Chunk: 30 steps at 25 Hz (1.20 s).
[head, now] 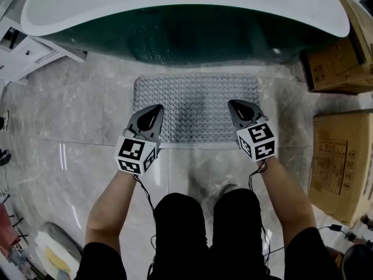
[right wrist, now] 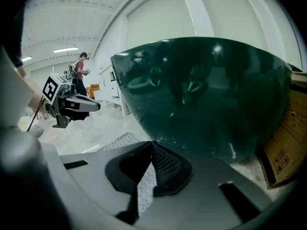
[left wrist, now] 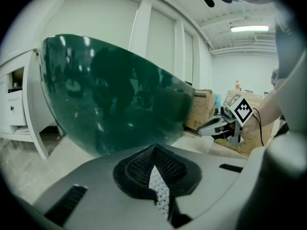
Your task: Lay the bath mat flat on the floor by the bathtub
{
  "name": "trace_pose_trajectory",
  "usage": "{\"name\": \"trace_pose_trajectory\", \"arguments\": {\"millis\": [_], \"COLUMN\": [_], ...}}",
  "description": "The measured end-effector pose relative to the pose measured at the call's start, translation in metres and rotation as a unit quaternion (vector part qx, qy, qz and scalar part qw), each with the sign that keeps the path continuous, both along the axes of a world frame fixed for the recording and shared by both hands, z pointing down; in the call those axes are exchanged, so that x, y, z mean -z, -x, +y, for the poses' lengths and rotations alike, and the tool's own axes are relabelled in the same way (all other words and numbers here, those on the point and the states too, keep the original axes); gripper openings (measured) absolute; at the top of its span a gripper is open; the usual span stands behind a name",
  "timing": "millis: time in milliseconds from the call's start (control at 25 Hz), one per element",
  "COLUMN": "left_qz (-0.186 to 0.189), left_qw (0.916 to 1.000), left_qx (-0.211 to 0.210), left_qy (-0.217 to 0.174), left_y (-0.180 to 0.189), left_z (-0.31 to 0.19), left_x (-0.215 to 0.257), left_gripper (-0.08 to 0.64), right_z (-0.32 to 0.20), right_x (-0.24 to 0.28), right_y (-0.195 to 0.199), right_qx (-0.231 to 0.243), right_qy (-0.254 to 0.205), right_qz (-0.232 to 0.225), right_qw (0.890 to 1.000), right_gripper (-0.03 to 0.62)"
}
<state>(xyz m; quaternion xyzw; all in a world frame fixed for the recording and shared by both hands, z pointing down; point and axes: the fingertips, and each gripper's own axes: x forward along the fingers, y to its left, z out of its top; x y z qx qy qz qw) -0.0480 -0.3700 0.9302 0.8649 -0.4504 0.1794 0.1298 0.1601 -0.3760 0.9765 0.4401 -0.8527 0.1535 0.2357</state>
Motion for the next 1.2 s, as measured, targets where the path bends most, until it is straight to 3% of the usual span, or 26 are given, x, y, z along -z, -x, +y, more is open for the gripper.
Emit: {"name": "trace_pose_trajectory", "arguments": {"millis": [400, 560, 800, 1200], "left_qz": [0.024, 0.032, 0.053, 0.097], "left_qw": [0.9989, 0.9981, 0.9971, 0.9936], "left_qx": [-0.014, -0.025, -0.027, 0.011], "left_qy": [0.038, 0.046, 0.048, 0.057], "left_y": [-0.013, -0.017, -0.019, 0.007], "left_z": [0.052, 0.075, 0.107, 0.15], "left_x": [0.179, 0.25, 0.349, 0.5], "left_gripper": [0.015, 0.015, 0.015, 0.015], "right_z": [0.062, 0.076, 0.096, 0.133], "right_x": [0.175, 0.248, 0.352, 0.522], "right_y": [0.021, 0.036, 0.061, 0.105], "right_qx": [0.015, -0.004, -0.01, 0.008], "right_qy": [0.049, 0.063, 0.05, 0.01], "right_qz": [-0.001, -0.028, -0.038, -0.066], "right_qw": [0.999, 0.998, 0.998, 0.998], "right_gripper": [0.017, 0.017, 0.017, 0.017]}}
